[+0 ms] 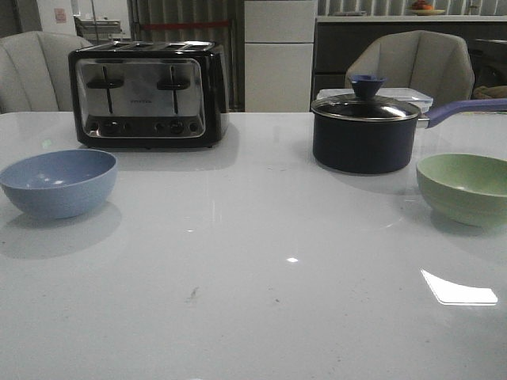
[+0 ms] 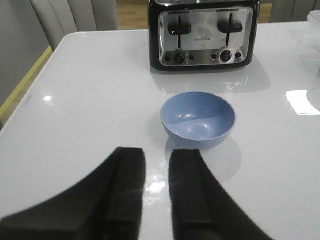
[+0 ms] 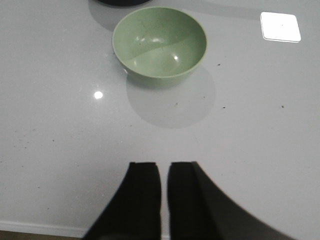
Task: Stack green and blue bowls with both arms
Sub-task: 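Move the right gripper down toward the pale green bowl's rim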
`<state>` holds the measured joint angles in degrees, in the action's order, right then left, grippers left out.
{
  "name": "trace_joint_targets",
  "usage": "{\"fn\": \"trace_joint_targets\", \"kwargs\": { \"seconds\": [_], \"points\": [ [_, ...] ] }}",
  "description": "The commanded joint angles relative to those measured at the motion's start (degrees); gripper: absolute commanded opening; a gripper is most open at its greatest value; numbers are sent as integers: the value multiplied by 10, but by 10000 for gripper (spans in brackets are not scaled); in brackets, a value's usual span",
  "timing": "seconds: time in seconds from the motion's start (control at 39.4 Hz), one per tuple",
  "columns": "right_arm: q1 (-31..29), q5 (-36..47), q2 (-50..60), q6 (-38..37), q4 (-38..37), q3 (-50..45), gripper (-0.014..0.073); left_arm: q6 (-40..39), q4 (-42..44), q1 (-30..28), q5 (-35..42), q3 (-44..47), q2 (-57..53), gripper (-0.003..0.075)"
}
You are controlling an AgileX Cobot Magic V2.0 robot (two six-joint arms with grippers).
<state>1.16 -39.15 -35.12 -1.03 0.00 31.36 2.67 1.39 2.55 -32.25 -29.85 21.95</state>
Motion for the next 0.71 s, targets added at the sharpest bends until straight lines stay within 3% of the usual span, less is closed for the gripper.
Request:
{"fn": "trace_joint_targets", "kwargs": {
  "seconds": [0.0,0.13,0.28,0.51,0.68],
  "points": [
    [-2,45,-25,0,-6,16,421,-1,7,4,38,-16,8,486],
    [-3,45,-74,0,-6,31,519,-1,10,4,30,-16,14,531],
    [-16,44,-160,0,-7,83,521,-1,15,4,3,-22,44,530],
    [-100,19,-318,4,34,191,521,-1,13,4,11,-22,75,530],
    [-132,-2,-438,60,88,277,521,-1,3,4,31,-22,77,530]
  ]
}}
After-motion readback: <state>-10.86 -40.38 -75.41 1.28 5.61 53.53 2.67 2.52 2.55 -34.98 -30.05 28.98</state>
